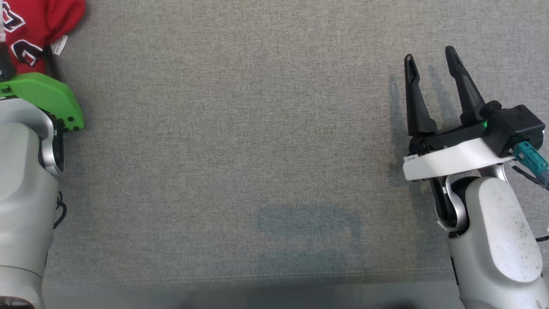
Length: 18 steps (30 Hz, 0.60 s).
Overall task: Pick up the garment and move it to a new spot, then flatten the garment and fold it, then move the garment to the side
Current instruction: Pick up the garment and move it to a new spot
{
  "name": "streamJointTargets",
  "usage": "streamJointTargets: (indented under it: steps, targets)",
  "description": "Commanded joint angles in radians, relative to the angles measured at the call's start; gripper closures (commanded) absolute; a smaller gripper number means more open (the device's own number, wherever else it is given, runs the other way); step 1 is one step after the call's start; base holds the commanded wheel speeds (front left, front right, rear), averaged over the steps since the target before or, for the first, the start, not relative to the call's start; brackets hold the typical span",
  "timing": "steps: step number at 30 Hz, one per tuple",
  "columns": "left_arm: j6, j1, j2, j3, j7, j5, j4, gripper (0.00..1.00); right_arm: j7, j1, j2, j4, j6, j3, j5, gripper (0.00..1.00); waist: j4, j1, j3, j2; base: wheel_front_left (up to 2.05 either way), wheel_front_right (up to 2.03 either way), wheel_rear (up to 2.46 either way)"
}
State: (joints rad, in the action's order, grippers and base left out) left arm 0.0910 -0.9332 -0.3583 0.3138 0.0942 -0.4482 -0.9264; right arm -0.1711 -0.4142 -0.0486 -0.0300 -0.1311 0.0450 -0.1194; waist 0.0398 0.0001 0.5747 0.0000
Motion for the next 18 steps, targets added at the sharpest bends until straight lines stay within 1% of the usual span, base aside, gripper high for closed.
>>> streamJointTargets:
  steps: [1, 7, 10, 18]
  targets:
    - [-0.011, -0.001, 0.005, 0.005, 0.004, -0.005, -0.018, 1.0, -0.009, -0.003, -0.003, -0.007, 0.001, 0.003, 0.0, 0.0, -0.005, -0.0001, -0.001, 0.0, 0.0, 0.0, 0.0]
    - [-0.024, -0.022, -0.005, 0.01, 0.105, 0.01, -0.018, 1.0, -0.022, 0.009, -0.004, -0.032, 0.001, 0.001, -0.004, 0.0, -0.017, -0.0001, -0.027, 0.0, 0.0, 0.0, 0.0]
    - [-0.035, -0.031, -0.004, 0.019, 0.137, 0.019, -0.005, 1.0, -0.027, 0.012, -0.003, -0.042, 0.001, 0.0, -0.008, 0.0, -0.02, -0.0001, -0.05, 0.0, 0.0, 0.0, 0.0]
    - [-0.059, -0.043, 0.014, 0.068, 0.169, 0.076, 0.082, 1.0, -0.036, 0.022, -0.003, -0.063, 0.001, 0.007, -0.021, 0.0, -0.033, -0.0001, -0.109, 0.0, 0.0, 0.0, 0.0]
